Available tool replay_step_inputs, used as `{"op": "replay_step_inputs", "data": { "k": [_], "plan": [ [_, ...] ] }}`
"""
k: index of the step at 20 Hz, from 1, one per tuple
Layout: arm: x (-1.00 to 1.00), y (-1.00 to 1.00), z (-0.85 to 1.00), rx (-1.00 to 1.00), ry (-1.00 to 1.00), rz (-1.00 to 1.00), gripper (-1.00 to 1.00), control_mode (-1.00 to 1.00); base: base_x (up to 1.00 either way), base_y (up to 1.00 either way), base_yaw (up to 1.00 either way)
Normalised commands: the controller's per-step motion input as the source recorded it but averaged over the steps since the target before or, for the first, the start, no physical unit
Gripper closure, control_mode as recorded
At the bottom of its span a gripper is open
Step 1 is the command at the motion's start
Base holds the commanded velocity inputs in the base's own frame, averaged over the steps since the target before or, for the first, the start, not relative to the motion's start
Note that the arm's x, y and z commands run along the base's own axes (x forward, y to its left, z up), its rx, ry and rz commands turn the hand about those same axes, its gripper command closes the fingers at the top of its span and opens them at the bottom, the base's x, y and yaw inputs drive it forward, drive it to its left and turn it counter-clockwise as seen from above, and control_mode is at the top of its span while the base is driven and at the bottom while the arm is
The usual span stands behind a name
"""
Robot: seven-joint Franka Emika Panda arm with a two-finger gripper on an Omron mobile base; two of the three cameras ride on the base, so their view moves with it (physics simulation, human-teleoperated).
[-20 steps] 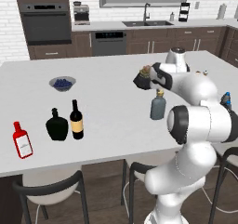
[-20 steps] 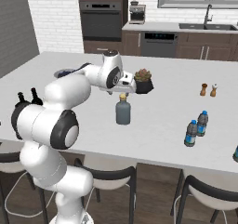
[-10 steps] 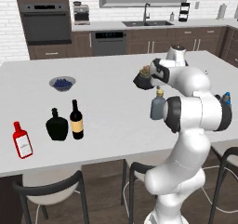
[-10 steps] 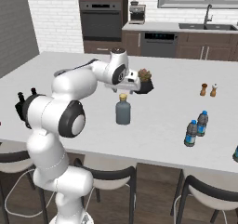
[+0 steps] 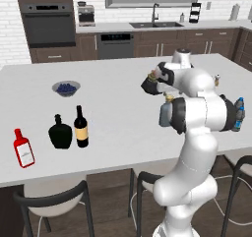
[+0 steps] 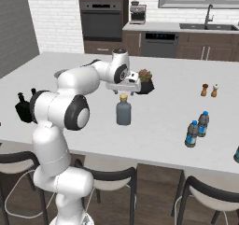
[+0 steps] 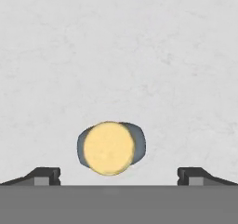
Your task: Move the plastic bottles in the middle to the plastics group, and the glass bottles in the middle to the glass group.
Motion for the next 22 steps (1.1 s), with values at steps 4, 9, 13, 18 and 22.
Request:
{"op": "replay_step_inputs", "data": {
  "k": [4, 9, 13, 18, 22],
  "plan": [
    [0.23, 0.0, -0.08, 0.0, 0.09, 0.0, -1.0, -1.0, 0.0, 0.0, 0.0],
    [0.02, 0.0, -0.1, 0.0, 0.08, 0.0, -1.0, -1.0, 0.0, 0.0, 0.0],
    [-0.01, 0.0, -0.08, 0.0, 0.05, 0.01, -1.0, -1.0, 0.0, 0.0, 0.0],
    [-0.03, 0.0, -0.09, 0.0, 0.01, 0.03, -1.0, -1.0, 0.0, 0.0, 0.0],
    [0.0, 0.01, -0.21, 0.0, 0.0, 0.03, -1.0, -1.0, 0.0, 0.0, 0.0]
  ]
}}
